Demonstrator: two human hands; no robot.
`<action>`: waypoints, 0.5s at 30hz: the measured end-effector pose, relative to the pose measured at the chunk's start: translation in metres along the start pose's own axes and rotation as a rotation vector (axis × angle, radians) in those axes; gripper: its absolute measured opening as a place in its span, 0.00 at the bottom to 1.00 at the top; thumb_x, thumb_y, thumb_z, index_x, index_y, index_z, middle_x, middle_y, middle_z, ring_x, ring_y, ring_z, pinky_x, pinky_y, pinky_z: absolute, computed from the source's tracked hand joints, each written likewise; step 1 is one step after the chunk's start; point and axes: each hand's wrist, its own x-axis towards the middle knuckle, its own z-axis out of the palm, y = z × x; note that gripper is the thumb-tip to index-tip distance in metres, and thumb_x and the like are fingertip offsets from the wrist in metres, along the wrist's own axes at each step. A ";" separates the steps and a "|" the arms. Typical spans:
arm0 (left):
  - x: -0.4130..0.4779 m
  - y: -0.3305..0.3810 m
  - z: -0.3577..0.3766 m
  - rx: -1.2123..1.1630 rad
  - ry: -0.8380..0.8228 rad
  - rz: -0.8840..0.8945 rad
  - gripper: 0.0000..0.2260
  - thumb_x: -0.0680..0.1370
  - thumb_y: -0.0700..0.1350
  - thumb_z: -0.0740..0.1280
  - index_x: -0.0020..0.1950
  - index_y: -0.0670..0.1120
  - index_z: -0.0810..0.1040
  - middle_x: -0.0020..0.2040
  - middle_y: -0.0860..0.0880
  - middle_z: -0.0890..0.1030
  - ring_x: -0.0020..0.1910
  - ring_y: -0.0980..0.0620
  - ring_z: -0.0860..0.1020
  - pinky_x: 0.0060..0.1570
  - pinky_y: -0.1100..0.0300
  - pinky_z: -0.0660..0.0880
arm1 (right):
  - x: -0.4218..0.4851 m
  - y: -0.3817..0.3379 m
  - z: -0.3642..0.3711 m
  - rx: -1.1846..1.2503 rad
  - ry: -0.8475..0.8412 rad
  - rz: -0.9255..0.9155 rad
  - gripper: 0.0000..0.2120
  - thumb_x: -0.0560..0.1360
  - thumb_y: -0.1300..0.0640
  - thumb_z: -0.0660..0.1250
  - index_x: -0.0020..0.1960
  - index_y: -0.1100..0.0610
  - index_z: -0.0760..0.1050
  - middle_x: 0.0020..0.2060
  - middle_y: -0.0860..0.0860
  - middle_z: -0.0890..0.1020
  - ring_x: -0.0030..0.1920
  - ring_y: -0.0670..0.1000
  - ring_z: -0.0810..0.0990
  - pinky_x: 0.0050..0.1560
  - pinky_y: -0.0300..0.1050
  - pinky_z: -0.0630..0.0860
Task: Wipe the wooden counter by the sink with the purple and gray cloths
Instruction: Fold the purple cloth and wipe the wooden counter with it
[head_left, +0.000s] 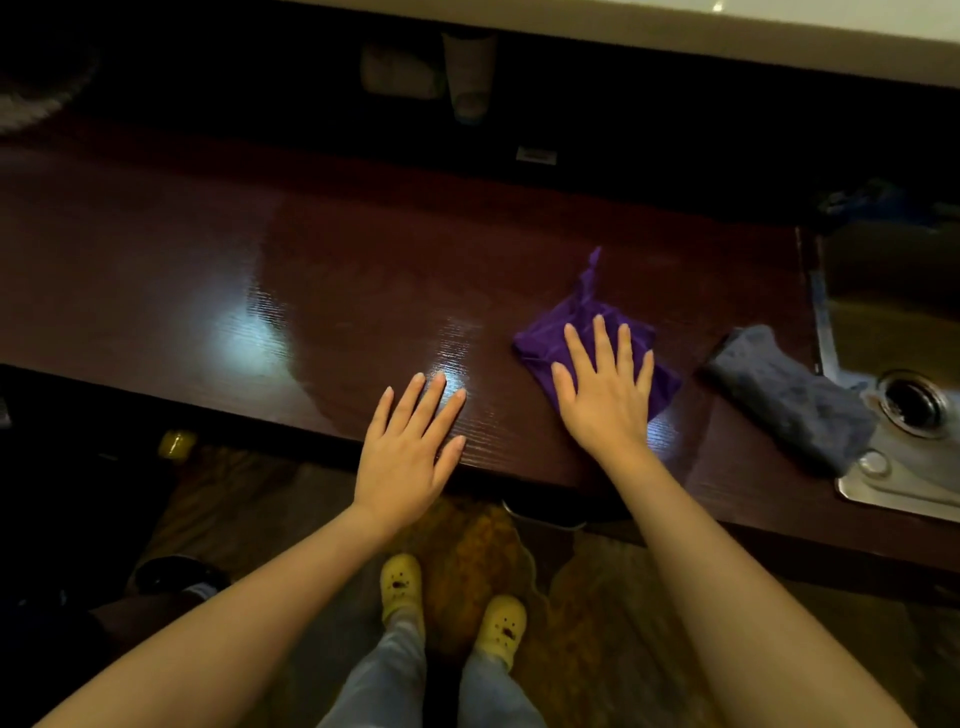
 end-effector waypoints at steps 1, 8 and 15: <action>0.000 0.000 0.000 -0.006 0.004 -0.001 0.23 0.79 0.56 0.50 0.74 0.52 0.59 0.74 0.47 0.63 0.74 0.47 0.57 0.72 0.47 0.54 | -0.006 -0.003 0.001 -0.003 0.001 -0.011 0.27 0.76 0.40 0.45 0.74 0.45 0.54 0.77 0.52 0.54 0.76 0.58 0.47 0.73 0.64 0.44; 0.001 -0.004 0.001 -0.049 -0.029 0.011 0.24 0.79 0.58 0.49 0.74 0.54 0.58 0.75 0.49 0.60 0.75 0.49 0.57 0.72 0.48 0.54 | -0.028 -0.025 0.007 -0.040 -0.011 -0.062 0.29 0.75 0.39 0.42 0.75 0.45 0.54 0.76 0.52 0.56 0.76 0.59 0.48 0.73 0.65 0.46; -0.015 -0.081 -0.007 -0.059 0.039 -0.225 0.25 0.78 0.59 0.49 0.73 0.53 0.60 0.75 0.48 0.61 0.74 0.48 0.57 0.71 0.50 0.51 | -0.035 -0.083 0.018 -0.058 -0.018 -0.277 0.28 0.75 0.40 0.49 0.73 0.47 0.61 0.74 0.54 0.63 0.74 0.61 0.58 0.71 0.67 0.55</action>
